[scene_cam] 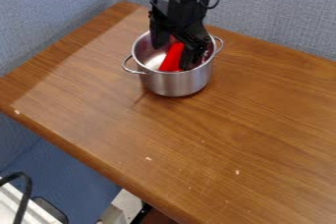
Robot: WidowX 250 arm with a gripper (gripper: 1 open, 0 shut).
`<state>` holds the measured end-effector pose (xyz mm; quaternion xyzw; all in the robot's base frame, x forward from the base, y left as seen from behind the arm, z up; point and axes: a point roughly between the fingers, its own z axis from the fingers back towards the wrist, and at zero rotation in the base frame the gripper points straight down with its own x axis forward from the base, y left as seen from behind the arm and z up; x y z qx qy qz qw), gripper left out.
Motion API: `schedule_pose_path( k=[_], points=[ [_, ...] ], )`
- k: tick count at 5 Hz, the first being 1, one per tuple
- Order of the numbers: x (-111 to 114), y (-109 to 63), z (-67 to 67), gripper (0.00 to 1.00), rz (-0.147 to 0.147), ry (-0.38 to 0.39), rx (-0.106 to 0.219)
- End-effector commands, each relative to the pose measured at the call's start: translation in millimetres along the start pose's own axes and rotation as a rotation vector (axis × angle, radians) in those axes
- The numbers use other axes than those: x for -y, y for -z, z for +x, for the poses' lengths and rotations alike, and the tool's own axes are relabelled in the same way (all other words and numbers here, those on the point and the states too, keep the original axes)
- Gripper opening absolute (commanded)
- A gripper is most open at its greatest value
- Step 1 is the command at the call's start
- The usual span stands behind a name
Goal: Move the red object from the metal pot to the table
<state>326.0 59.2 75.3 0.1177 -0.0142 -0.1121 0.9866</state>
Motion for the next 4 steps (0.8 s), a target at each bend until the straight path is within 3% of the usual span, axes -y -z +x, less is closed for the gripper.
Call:
schedule_pose_path(
  k=[1,2,4],
  points=[
    [-5.6,-1.4,-0.1,1.00,0.016,0.010,-0.007],
    [-4.7,2.1,0.1,0.00,0.008,0.011,-0.011],
    [-5.8,-4.4,-1.0,0.00,-0.022,-0.002,-0.008]
  ],
)
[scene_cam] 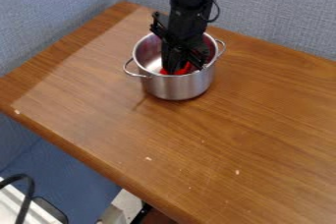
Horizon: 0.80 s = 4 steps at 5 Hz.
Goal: Move the red object from the metal pot to the table
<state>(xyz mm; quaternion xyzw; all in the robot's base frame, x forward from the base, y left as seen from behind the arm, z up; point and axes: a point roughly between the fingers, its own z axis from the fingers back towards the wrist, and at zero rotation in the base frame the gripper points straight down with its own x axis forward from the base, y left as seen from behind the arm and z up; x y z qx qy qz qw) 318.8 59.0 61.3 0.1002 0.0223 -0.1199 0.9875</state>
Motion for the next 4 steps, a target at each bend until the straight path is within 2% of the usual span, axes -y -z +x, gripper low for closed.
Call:
schedule_pose_path(
  k=[1,2,3,4],
  points=[
    [-11.2,-28.8,3.1,0.00,0.002,-0.032,0.081],
    [-12.2,-39.8,1.5,0.00,-0.013,-0.039,0.105],
    [-18.9,-60.5,-1.8,0.00,-0.026,-0.062,0.146],
    [-26.9,-77.1,-4.6,0.00,-0.061,-0.091,0.172]
  ],
)
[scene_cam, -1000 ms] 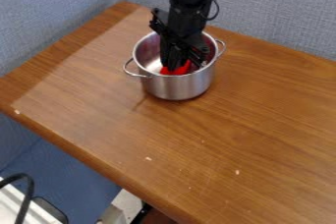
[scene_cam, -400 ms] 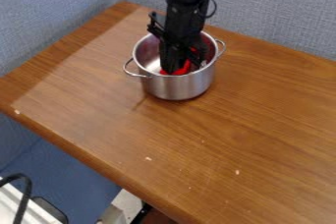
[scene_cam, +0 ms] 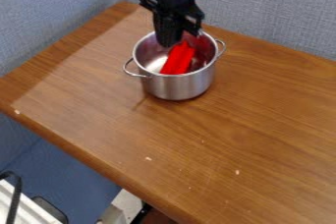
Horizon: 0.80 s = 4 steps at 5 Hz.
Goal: Move the red object from the metal pot to the table
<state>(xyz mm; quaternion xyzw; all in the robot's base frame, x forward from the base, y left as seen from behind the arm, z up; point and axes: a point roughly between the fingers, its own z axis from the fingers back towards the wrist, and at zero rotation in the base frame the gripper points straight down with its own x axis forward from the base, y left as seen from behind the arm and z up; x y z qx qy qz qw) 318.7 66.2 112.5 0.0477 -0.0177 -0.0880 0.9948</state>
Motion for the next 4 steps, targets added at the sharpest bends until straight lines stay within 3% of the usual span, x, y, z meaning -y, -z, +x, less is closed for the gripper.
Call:
schedule_pose_path(
  k=[1,2,3,4],
  points=[
    [-8.6,-46.0,2.8,0.00,0.025,-0.019,0.122],
    [-12.1,-57.2,2.2,0.00,0.036,-0.026,0.132],
    [-8.1,-58.3,1.4,1.00,0.049,-0.014,0.128],
    [-2.0,-57.1,-1.4,1.00,0.050,-0.008,0.123]
  ],
)
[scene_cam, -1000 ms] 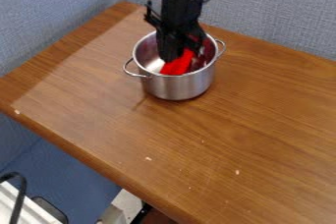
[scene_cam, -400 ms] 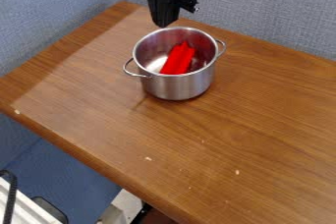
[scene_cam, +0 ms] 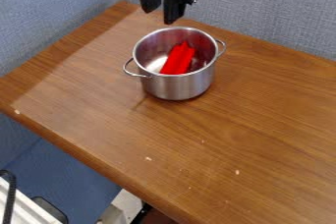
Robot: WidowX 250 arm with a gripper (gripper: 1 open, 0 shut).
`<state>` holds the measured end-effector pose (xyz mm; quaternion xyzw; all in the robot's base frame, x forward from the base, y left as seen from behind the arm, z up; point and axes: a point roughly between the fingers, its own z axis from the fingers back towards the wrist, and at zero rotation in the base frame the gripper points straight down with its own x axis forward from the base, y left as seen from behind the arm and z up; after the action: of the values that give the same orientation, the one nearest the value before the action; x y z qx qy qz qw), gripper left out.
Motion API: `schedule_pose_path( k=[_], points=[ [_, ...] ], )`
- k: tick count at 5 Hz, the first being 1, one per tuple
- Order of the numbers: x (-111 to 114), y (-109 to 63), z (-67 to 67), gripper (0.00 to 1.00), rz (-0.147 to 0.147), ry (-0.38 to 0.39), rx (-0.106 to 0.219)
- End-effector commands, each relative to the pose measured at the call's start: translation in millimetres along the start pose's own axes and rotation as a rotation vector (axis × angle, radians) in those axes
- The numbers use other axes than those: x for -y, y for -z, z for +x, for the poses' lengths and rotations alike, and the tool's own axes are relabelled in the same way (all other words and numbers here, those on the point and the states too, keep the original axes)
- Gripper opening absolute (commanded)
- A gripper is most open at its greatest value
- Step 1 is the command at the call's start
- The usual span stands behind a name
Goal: Move the red object from the metal pot to the table
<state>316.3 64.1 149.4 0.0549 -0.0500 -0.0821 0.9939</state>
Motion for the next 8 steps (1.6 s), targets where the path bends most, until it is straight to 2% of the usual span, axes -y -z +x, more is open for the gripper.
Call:
schedule_pose_path(
  k=[1,2,4,8],
  points=[
    [10.3,-13.1,-1.4,1.00,0.031,0.072,0.063],
    [19.6,-1.6,3.4,1.00,0.045,0.133,0.073],
    [7.7,22.9,11.4,1.00,0.088,0.159,0.045],
    [4.2,49.1,6.7,1.00,0.058,0.150,-0.026]
  ],
)
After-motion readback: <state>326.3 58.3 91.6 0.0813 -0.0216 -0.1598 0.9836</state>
